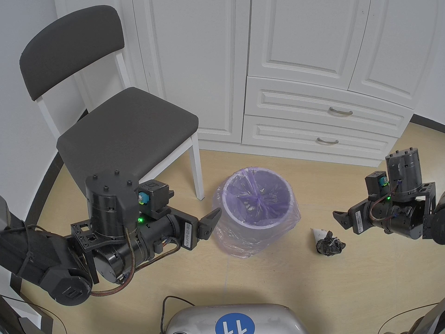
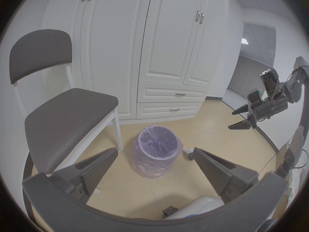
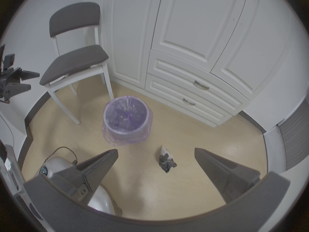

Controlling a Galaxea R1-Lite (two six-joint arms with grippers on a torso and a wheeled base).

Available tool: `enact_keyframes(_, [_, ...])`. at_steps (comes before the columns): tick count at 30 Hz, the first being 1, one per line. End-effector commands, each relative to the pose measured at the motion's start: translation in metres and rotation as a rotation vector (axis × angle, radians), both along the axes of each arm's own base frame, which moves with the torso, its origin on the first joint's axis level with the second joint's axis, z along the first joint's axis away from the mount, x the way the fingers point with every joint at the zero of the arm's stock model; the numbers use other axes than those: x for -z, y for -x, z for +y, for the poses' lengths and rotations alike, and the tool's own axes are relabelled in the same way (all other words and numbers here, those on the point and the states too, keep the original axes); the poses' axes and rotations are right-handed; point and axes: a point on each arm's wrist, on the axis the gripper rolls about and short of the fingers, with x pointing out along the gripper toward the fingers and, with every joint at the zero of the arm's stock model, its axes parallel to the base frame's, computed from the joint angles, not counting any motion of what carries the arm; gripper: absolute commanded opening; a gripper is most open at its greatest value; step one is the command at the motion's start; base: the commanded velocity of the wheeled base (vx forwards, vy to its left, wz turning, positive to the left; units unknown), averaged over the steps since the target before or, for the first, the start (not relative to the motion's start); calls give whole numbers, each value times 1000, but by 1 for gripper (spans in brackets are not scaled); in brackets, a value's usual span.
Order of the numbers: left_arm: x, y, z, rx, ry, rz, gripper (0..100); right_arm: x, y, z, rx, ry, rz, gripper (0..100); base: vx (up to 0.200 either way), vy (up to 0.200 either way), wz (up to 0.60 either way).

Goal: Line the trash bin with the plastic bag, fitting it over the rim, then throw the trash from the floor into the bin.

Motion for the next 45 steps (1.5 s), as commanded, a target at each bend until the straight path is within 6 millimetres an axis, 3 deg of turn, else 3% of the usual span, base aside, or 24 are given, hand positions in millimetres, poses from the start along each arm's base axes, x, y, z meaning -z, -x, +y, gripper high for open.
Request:
enact_keyframes(1, [-1,2,1,0,-5,-4,100,4,-27,-12,68,6,67,100,0,0,0])
enact_keyframes(2, [-1,2,1,0,-5,-4,100,4,-27,-12,68,6,67,100,0,0,0])
enact_keyframes(3, [0,2,1,-1,-10,-3,100,20,-51,-25,108,-17,127,100,0,0,0])
enact_keyframes(6, [0,2,2,0,-13,-7,100,32,-70,-33,137,-43,167,100,0,0,0])
enact_keyframes(10, [-1,3,2,-1,-13,-10,100,67,-108,-57,194,-100,259,100,0,0,0])
enact_keyframes(12, [-1,3,2,-1,-13,-10,100,81,-119,-66,210,-113,292,100,0,0,0])
enact_keyframes(14, [-1,3,2,-1,-13,-10,100,81,-119,-66,210,-113,292,100,0,0,0])
enact_keyframes(15, [0,3,2,-1,-16,-7,100,105,-138,-78,240,-139,338,100,0,0,0])
enact_keyframes(16, [0,3,2,-1,-15,-8,100,108,-139,-79,242,-141,346,100,0,0,0])
enact_keyframes(18, [1,2,1,-1,-17,-5,100,132,-156,-85,274,-182,384,100,0,0,0])
enact_keyframes(27, [4,3,-3,12,-24,2,100,193,-194,-102,355,-305,461,100,0,0,0])
enact_keyframes(28, [4,3,-3,12,-24,2,100,193,-194,-102,355,-305,461,100,0,0,0])
enact_keyframes(30, [4,5,-4,19,-24,2,100,216,-202,-107,394,-317,510,100,0,0,0])
enact_keyframes(37, [4,14,-6,43,-23,-1,100,220,-222,-110,448,-355,548,100,0,0,0])
enact_keyframes(41, [5,16,-8,53,-24,0,100,215,-249,-115,502,-424,566,100,0,0,0])
enact_keyframes(44, [6,14,-10,53,-26,2,100,229,-273,-113,548,-446,566,100,0,0,0])
enact_keyframes(45, [6,14,-10,55,-26,4,100,241,-272,-112,561,-431,606,100,0,0,0])
